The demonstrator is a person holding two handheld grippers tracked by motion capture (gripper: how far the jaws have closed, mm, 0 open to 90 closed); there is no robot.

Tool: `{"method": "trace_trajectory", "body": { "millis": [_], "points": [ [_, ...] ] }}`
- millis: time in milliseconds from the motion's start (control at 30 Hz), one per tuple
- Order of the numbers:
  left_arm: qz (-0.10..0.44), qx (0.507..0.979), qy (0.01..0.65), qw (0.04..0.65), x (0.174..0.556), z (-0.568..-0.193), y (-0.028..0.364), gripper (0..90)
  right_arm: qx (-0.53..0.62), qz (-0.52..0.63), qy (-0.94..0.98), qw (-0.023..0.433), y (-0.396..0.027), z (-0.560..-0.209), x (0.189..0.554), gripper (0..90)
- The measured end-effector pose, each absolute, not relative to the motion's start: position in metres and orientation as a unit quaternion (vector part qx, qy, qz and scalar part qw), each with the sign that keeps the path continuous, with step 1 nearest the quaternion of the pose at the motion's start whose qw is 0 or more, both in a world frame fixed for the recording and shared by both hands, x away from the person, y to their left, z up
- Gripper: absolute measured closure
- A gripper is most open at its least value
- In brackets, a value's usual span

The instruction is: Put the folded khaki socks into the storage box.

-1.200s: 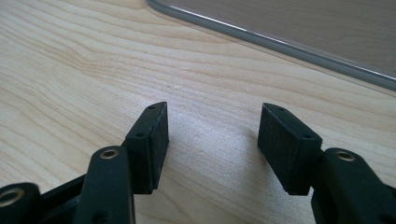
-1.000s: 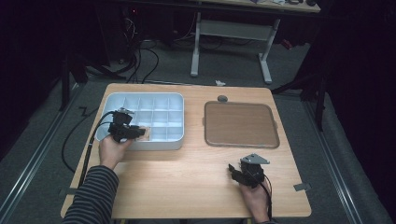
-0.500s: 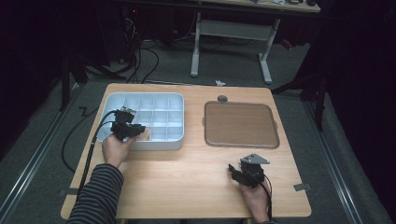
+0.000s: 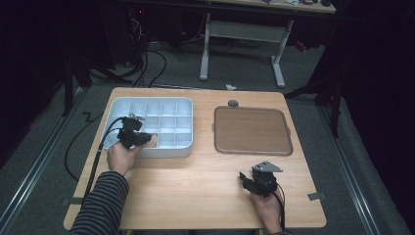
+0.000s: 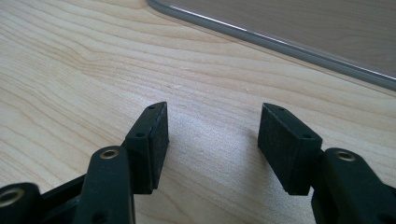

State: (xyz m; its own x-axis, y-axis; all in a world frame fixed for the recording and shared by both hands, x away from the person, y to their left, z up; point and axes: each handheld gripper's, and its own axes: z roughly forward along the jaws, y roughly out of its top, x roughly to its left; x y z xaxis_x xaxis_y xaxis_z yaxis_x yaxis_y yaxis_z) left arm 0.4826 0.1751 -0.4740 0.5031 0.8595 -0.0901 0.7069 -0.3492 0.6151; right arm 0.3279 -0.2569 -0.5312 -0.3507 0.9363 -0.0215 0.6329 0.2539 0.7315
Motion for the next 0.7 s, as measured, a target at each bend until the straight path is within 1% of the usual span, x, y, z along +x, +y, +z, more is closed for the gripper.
{"method": "trace_trajectory", "body": {
  "millis": [100,300,400,700],
  "points": [
    [0.123,0.81,0.484,0.308,0.482,-0.474,0.176,76.4,0.519,0.322,0.756,0.235,-0.257,-0.531,0.328,43.3],
    [0.12,0.804,0.487,0.32,0.478,-0.472,0.181,70.8,0.519,0.322,0.756,0.235,-0.257,-0.531,0.328,43.4],
    [0.13,0.808,0.479,0.318,0.474,-0.469,0.18,68.4,0.519,0.322,0.756,0.235,-0.257,-0.531,0.328,43.3],
    [0.136,0.803,0.478,0.33,0.47,-0.463,0.181,62.5,0.519,0.322,0.756,0.235,-0.257,-0.531,0.328,43.3]
  ]
}}
